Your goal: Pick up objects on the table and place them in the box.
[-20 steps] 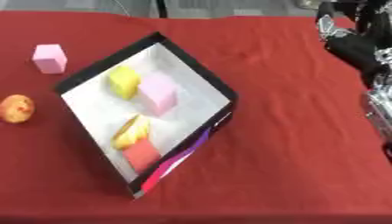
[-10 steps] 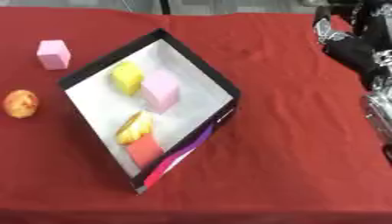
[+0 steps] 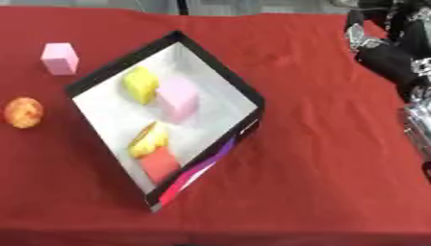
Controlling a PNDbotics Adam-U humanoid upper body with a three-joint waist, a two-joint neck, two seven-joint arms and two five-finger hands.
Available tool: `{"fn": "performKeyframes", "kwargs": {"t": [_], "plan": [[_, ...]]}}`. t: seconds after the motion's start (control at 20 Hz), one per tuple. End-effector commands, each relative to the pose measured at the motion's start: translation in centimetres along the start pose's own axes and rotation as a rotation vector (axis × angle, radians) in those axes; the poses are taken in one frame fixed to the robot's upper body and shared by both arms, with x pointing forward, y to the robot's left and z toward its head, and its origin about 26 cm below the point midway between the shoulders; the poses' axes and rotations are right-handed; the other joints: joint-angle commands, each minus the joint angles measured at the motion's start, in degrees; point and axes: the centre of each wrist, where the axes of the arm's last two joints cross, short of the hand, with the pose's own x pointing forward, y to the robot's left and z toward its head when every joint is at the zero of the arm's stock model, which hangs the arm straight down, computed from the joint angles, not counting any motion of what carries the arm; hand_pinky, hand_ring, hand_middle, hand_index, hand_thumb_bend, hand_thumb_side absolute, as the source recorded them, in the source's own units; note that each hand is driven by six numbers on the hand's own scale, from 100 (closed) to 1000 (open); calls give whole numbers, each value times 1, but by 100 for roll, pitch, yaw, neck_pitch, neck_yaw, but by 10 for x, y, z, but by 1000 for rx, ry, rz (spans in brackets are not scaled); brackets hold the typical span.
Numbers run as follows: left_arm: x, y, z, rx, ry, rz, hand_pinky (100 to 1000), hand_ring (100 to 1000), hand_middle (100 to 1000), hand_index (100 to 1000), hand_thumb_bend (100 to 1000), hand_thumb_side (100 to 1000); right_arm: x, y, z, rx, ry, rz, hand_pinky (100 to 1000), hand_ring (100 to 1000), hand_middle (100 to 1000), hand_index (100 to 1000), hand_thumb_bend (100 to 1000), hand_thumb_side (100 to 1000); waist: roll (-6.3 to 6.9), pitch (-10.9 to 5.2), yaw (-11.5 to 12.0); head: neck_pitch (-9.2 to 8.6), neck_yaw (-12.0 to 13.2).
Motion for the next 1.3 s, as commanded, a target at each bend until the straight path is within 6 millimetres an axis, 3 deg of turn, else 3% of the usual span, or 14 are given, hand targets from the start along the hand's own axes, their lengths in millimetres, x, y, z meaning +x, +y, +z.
{"fn": "performKeyframes", "kwargs": {"t": [0.05, 0.35, 0.45, 0.5, 0.95, 1.05, 1.3], "plan": [[-1, 13, -1, -58, -53, -74, 884, 862, 798, 841, 536, 245, 6, -3, -5, 1, -24, 11, 946, 730, 671, 822, 190, 113, 20, -65, -21, -34, 14], [3, 17, -19, -76, -59, -92, 883, 857, 788, 839, 533, 249, 10, -2, -8, -2, -37, -2, 946, 730, 670, 822, 191, 111, 12, -20, -98, -126, 3], [3, 16, -24, -89, -61, -83, 884, 858, 791, 841, 520, 283, 11, -2, -9, -3, -41, -3, 946, 729, 669, 821, 186, 111, 10, -7, -107, -145, 3], [3, 14, -27, -105, -61, -75, 882, 852, 790, 844, 510, 348, 12, -2, -10, -5, -40, -4, 946, 728, 668, 820, 182, 111, 10, 2, -114, -166, 5], [17, 16, -53, -186, -112, -69, 884, 853, 795, 856, 509, 460, 13, -1, -13, -14, -43, -19, 946, 727, 667, 820, 180, 112, 6, 20, -163, -302, -10], [18, 16, -56, -212, -123, -70, 887, 854, 795, 863, 553, 531, 12, -1, -14, -14, -40, -20, 946, 725, 666, 819, 174, 116, 16, 13, -168, -302, -5], [25, 26, -58, -201, -142, -82, 892, 858, 802, 869, 542, 535, 10, -1, -15, -13, -30, -24, 947, 724, 665, 818, 173, 121, 43, 7, -165, -288, 6]]}}
